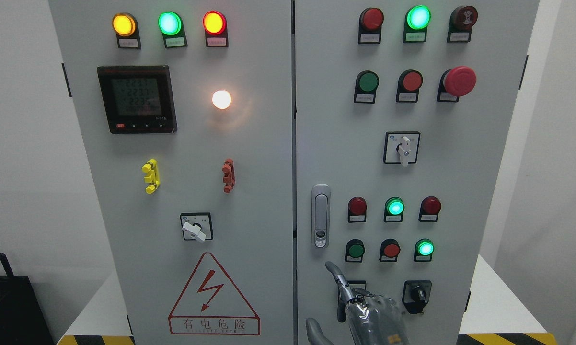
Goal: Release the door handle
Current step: 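Raise the right hand from below toward the silver door handle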
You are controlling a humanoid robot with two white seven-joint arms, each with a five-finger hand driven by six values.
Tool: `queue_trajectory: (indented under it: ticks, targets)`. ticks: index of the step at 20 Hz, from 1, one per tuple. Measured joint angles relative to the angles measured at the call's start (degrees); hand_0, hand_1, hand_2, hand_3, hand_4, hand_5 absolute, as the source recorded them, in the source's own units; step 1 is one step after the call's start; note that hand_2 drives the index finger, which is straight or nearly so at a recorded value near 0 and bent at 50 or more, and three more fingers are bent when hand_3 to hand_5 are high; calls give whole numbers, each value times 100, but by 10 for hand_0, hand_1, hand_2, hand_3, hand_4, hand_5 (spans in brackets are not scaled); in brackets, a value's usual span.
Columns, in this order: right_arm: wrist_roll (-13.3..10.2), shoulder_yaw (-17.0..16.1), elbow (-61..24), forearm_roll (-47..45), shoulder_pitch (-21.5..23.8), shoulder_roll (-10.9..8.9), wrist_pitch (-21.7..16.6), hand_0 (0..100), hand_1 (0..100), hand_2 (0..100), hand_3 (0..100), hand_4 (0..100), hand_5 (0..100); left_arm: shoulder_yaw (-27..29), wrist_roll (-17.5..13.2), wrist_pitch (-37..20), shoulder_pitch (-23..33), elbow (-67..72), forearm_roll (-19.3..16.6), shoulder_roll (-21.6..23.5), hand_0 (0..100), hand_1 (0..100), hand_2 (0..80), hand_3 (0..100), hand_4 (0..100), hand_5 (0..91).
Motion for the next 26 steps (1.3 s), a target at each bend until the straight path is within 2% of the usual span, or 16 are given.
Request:
queue_trajectory:
  ticks: [16,26]
  targets:
    - [282,47,232,140,-365,20,251,386,173,0,815,799,988,0,0,0,0,0,0,0,120,389,0,0,0,0]
    - [307,51,357,142,-536,22,269,386,176,0,817,803,988,0,0,0,0,0,0,0,120,389,0,0,0,0]
